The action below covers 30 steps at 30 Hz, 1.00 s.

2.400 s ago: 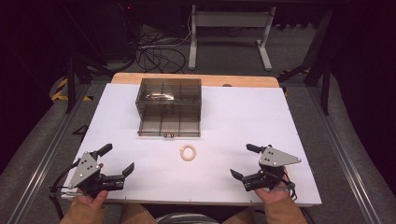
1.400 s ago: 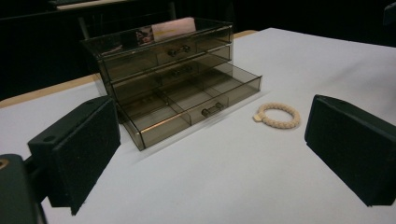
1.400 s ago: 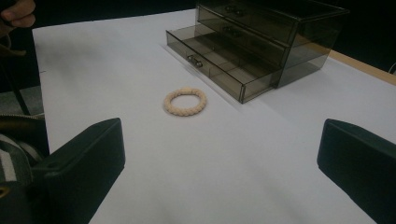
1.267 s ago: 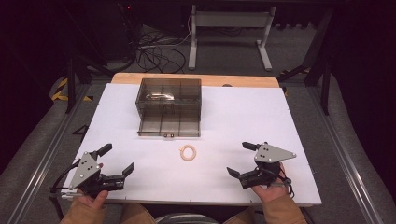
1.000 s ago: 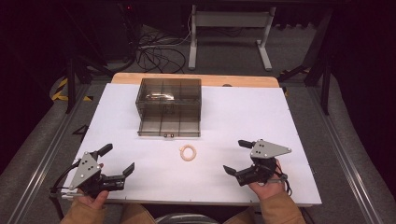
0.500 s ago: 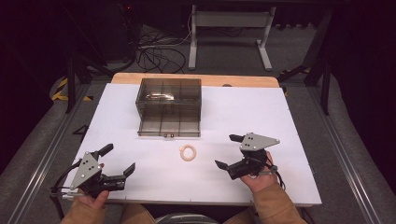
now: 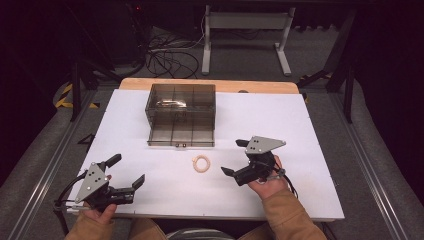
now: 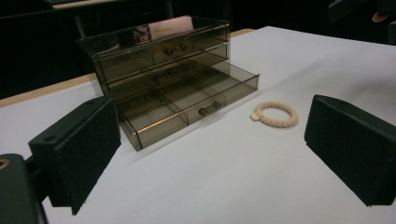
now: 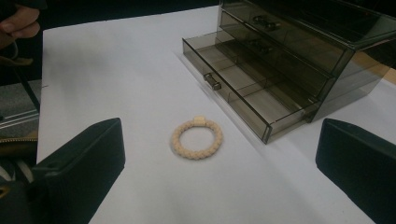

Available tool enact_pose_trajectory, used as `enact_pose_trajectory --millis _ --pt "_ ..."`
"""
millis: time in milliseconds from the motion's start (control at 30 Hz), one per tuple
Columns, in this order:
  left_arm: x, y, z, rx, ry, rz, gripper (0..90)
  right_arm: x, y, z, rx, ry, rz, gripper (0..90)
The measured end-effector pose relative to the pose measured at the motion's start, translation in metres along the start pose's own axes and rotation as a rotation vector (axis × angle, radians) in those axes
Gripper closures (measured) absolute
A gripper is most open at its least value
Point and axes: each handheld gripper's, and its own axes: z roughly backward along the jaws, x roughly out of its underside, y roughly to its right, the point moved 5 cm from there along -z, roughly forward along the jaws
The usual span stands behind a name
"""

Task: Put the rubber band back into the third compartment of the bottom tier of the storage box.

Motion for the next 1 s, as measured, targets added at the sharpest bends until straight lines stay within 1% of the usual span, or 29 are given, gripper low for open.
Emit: enact_pose_trajectory --millis 167,533,633,900,967,1000 --pt "0.0 0.0 -0.001 0.002 -0.001 -0.001 4.3 -0.004 0.002 -0.008 -0.01 -0.002 -0.001 2.0" --pt "0.0 -0.001 -0.001 0.004 -0.003 0.0 4.3 -0.01 0.003 -0.027 -0.021 -0.014 0.019 2.1" --pt "0.0 0.0 -0.001 0.004 -0.003 -0.001 4.3 -0.012 0.004 -0.032 -0.024 -0.01 0.02 2.2" --pt "0.0 -0.001 -0.001 0.005 -0.005 -0.001 4.3 -0.013 0.004 -0.042 -0.034 -0.016 0.02 2.5" --pt "0.0 -0.001 -0.001 0.005 -0.004 -0.001 4.3 -0.013 0.004 -0.043 -0.033 -0.021 0.02 3.3" --pt "0.001 -0.001 -0.001 0.005 -0.004 -0.001 4.4 -0.013 0.004 -0.044 -0.034 -0.023 0.016 5.8"
